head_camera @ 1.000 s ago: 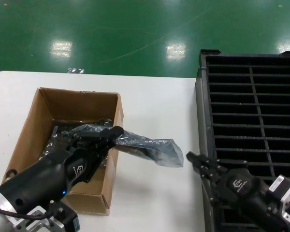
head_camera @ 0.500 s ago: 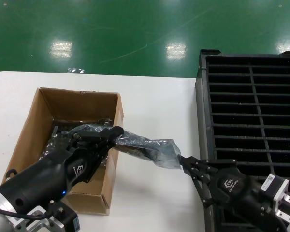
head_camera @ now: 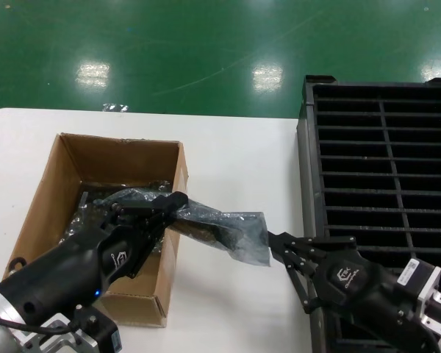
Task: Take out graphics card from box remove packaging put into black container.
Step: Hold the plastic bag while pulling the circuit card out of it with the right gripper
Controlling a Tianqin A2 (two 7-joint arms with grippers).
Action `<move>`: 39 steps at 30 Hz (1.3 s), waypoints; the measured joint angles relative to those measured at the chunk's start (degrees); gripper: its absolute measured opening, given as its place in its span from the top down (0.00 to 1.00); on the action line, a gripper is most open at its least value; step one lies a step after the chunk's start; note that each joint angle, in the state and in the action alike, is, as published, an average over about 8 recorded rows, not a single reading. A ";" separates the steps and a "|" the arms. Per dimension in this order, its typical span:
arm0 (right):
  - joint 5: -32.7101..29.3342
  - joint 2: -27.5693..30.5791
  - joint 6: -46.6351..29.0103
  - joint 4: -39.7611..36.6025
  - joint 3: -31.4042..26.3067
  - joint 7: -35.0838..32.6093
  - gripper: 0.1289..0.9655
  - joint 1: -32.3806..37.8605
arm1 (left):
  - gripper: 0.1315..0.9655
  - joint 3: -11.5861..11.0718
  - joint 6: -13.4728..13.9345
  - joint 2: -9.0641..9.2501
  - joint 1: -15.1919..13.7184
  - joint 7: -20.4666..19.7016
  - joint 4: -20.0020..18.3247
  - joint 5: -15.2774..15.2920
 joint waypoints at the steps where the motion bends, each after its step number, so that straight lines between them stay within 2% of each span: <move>1: -0.09 0.15 0.17 0.49 -0.09 0.53 1.00 -0.13 | 0.99 0.00 0.00 0.00 0.00 0.00 0.00 0.00; 8: -0.60 0.60 0.64 2.56 -1.01 2.91 1.00 -0.71 | 0.99 0.00 0.00 0.00 0.00 0.00 0.00 0.00; 21: -2.16 -0.57 1.03 0.67 -3.22 3.79 1.00 0.25 | 0.99 0.00 0.00 0.00 0.00 0.00 0.00 0.00; 39: -0.36 4.33 2.60 8.62 2.12 5.09 1.00 -7.12 | 0.99 0.00 0.00 0.00 0.00 0.00 0.00 0.00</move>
